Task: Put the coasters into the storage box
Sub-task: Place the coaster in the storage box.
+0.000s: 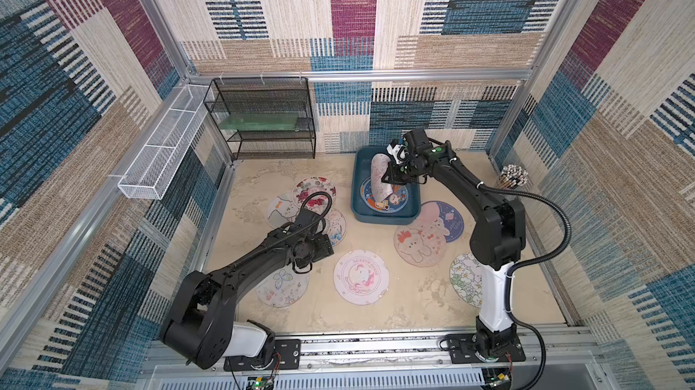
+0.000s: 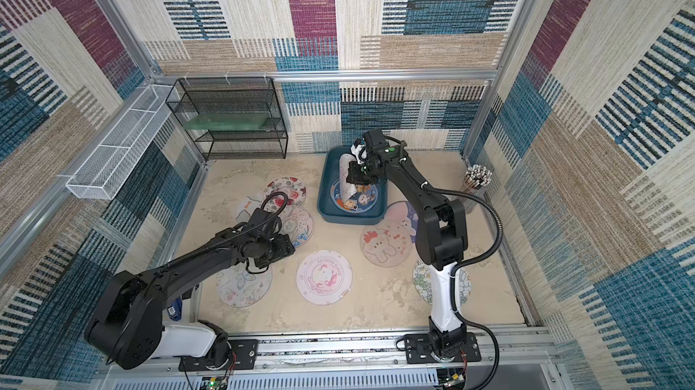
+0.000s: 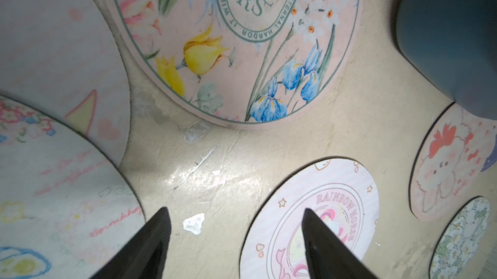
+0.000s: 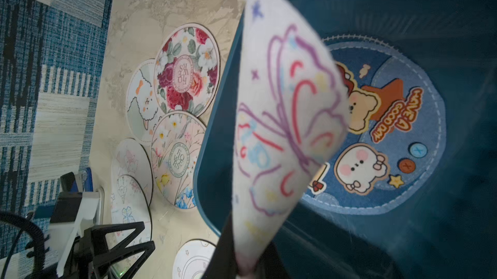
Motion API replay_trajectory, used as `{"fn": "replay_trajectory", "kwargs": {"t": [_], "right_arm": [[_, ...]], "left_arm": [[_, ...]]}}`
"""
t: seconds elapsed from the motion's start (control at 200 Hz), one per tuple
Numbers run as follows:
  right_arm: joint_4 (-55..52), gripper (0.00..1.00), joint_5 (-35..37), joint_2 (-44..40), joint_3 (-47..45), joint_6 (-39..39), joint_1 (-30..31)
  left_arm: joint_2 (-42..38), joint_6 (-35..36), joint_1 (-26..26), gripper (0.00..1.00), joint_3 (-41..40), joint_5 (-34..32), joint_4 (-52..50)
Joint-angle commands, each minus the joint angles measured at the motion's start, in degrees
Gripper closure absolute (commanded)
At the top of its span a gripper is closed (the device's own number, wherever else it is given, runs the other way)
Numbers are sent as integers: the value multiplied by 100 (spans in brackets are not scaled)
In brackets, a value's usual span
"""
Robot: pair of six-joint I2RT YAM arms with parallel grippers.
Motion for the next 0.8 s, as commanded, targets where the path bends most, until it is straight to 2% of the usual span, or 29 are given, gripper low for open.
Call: {"fn": "replay_trajectory", "kwargs": {"t": [0.0,0.265,0.556,0.601,0.796], "right_arm": [[146,86,-285,223,204,-60,-23],[198,86,-457,475,-76,-16,-286],[-254,82,305,1082,131,-129,-490],[-307,78,449,1139,183,-130,-481],[-343,47,966,983,223,-53,-486]], "left_arm": [[-10,-5,14,24,70,-2,-111],[-64,-3,14,23,2,-12,-103],[-11,25,14,23,-36,30,-57],[-3,38,14,23,-25,24,-59],[-35,72,14,23,2,-3,-110]]}}
